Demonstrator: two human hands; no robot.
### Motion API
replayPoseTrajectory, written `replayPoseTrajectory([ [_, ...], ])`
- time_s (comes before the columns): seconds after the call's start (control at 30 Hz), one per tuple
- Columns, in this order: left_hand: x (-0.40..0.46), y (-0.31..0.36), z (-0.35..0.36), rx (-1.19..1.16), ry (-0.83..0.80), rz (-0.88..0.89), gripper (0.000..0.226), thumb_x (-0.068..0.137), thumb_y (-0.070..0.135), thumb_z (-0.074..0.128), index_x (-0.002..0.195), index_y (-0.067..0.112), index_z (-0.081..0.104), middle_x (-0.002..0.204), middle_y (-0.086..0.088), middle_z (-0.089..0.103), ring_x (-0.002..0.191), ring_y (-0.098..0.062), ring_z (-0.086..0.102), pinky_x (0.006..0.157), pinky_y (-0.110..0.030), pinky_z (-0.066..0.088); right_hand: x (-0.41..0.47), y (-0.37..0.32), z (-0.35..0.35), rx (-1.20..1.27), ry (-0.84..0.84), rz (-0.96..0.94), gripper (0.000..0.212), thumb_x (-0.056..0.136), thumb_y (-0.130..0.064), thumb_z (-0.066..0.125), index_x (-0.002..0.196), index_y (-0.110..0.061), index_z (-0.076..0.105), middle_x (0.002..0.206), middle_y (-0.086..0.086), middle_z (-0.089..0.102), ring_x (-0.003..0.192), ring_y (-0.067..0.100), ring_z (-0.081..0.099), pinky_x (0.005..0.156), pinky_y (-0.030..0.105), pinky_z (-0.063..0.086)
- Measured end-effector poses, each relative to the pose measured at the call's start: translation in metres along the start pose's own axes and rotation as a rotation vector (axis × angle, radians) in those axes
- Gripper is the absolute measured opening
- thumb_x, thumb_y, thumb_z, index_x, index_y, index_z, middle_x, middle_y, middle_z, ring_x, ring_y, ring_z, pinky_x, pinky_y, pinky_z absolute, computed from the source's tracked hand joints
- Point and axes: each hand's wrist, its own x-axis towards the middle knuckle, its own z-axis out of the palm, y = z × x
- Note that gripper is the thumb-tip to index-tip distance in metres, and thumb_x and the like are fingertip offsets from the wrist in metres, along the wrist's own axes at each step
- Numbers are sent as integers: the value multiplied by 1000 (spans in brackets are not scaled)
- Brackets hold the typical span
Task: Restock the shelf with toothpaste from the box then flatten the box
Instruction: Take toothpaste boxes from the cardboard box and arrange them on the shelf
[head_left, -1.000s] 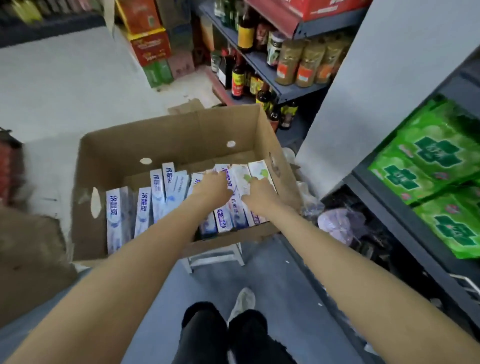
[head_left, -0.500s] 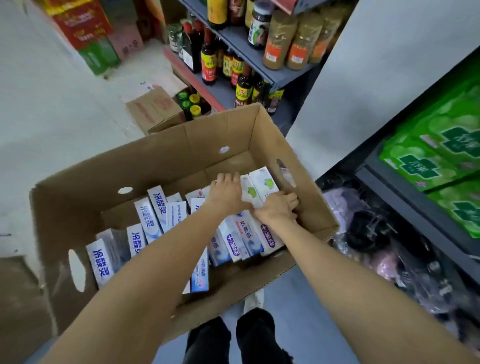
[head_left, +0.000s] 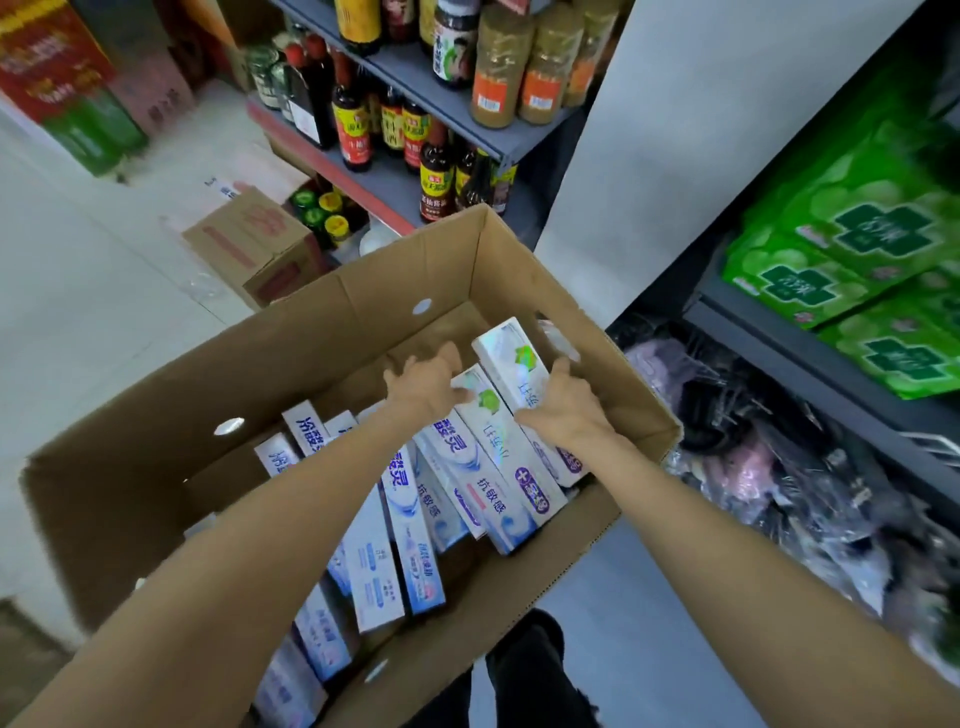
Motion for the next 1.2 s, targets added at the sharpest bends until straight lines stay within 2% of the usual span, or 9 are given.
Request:
replayPoseTrajectory([
  [0.13, -8, 7, -8, -442, -13, 95, 41, 83, 32, 71, 111, 8, 53, 102, -5, 60, 101, -20, 54, 91, -34, 41, -22, -4, -13, 113, 6, -59, 56, 81, -29, 67, 120, -5, 34, 107, 10, 56, 90, 26, 55, 70, 32, 45],
  [0.23, -27, 20, -20, -736, 64, 157, 18, 83, 24, 70, 80, 9, 61, 61, 4, 47, 60, -12, 45, 64, -31, 38, -43, 0, -28, 287, 33, -127, 49, 83, -30, 65, 118, -11, 37, 103, -1, 53, 88, 17, 54, 69, 27, 43],
  [0.4, -58, 67, -66, -841, 192, 359, 49, 77, 37, 72, 82, -11, 62, 67, -9, 51, 65, -16, 45, 59, -27, 36, -74, 9, -62, 593, 90, -214, 41, 77, -28, 67, 112, -23, 45, 109, -6, 63, 97, 12, 62, 88, 39, 52],
  [0.5, -76, 117, -93, -842, 226, 444, 38, 79, 41, 70, 68, 5, 68, 58, 5, 58, 61, -14, 51, 57, -26, 37, -93, 17, -94, 715, 163, -251, 35, 78, -25, 65, 107, -14, 47, 107, 2, 63, 98, 18, 61, 88, 41, 50],
  [0.63, -102, 198, -105, -855, 286, 497, 53, 82, 37, 71, 43, 19, 39, 34, 10, 31, 39, -4, 29, 45, -24, 21, -120, 45, -135, 1086, 149, -290, 26, 76, -27, 61, 96, -21, 46, 102, 8, 59, 76, 19, 63, 64, 39, 48],
  [0.8, -141, 310, -86, -926, 296, 511, 55, 76, 39, 76, 40, 17, 40, 45, 1, 42, 49, -19, 42, 51, -26, 33, -163, 109, -181, 1457, 298, -379, 53, 75, -30, 71, 117, -7, 50, 105, 11, 69, 88, 23, 69, 71, 37, 56],
  [0.97, -202, 431, -34, -774, 276, 618, 53, 75, 49, 71, 46, 13, 46, 51, -5, 44, 58, -24, 44, 45, -28, 30, -220, 197, -229, 1506, 490, -385, 57, 70, -28, 71, 121, -13, 52, 111, 11, 70, 96, 29, 68, 83, 48, 55],
  [1.07, -238, 499, 5, -707, 251, 683, 48, 75, 56, 67, 58, 14, 50, 68, -6, 57, 71, -24, 57, 51, -27, 33, -254, 257, -258, 1520, 661, -331, 64, 67, -28, 81, 118, -8, 48, 107, 12, 69, 85, 25, 71, 74, 44, 57],
  [1.2, -282, 577, 56, -772, 185, 814, 40, 79, 52, 65, 79, 12, 60, 73, -3, 58, 78, -24, 57, 54, -27, 34, -289, 327, -292, 1529, 877, -291, 38, 78, -21, 73, 101, -12, 44, 91, 4, 66, 68, 14, 69, 66, 38, 56],
])
